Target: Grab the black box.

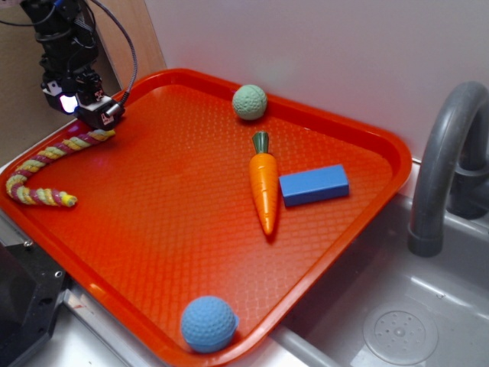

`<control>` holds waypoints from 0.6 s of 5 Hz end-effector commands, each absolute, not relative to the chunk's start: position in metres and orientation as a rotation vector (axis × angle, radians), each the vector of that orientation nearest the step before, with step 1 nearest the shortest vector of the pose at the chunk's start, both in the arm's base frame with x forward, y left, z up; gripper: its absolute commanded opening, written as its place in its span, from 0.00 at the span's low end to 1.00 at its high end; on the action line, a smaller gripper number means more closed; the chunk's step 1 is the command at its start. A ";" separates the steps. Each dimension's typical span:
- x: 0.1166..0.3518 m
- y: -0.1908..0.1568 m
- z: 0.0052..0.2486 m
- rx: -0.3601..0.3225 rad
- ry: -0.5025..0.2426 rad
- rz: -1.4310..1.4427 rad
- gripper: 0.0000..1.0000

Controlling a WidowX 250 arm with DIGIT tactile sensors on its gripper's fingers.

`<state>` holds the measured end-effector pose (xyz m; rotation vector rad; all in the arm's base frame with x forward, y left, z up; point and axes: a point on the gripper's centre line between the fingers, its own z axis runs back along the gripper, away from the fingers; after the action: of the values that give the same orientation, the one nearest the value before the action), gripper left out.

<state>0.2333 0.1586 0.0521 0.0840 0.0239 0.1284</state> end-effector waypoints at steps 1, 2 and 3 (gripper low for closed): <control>0.268 0.148 0.060 0.096 -0.029 0.228 1.00; 0.272 0.147 0.050 0.107 -0.017 0.194 1.00; 0.267 0.144 0.043 0.101 -0.006 0.173 0.00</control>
<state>0.2629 0.1473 0.0370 0.0915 0.0148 0.2028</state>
